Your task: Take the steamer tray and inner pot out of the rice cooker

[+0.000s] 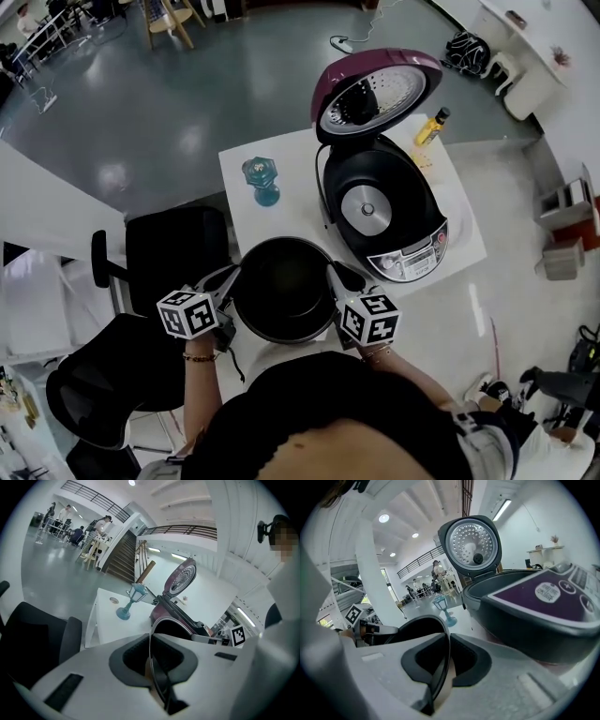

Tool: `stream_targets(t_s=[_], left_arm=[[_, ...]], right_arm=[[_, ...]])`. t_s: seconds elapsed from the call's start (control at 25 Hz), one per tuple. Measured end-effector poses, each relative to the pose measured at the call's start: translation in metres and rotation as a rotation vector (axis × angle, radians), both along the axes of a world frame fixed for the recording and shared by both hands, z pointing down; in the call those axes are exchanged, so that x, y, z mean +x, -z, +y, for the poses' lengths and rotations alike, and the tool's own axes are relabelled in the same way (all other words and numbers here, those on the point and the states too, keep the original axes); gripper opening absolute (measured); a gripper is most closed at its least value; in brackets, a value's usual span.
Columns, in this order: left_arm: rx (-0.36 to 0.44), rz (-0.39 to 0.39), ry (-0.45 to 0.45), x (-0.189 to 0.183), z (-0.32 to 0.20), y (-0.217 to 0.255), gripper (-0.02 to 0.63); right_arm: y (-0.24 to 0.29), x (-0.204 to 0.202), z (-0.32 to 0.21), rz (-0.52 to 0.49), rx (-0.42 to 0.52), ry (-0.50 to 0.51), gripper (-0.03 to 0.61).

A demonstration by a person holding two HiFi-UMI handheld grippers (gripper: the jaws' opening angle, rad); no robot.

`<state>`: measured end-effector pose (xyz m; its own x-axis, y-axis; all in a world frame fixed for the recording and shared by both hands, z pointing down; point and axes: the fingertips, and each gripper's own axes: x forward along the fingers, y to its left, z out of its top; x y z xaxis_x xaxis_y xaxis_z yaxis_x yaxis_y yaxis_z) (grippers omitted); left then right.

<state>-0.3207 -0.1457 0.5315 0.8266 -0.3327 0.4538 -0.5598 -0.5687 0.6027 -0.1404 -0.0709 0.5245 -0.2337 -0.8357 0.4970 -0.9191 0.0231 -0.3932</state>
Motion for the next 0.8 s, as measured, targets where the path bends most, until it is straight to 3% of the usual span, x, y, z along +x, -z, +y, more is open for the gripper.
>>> stream_targets(t_s=[0.52, 0.8], left_arm=[[0.034, -0.044, -0.021, 0.011, -0.017, -0.014, 0.021], [0.071, -0.004, 0.029, 0.014, -0.022, -0.012, 0.022]], right_arm=[[-0.022, 0.005, -0.003, 0.109, -0.047, 0.008, 0.034], [-0.022, 0.004, -0.003, 0.172, -0.039, 0.033, 0.038]])
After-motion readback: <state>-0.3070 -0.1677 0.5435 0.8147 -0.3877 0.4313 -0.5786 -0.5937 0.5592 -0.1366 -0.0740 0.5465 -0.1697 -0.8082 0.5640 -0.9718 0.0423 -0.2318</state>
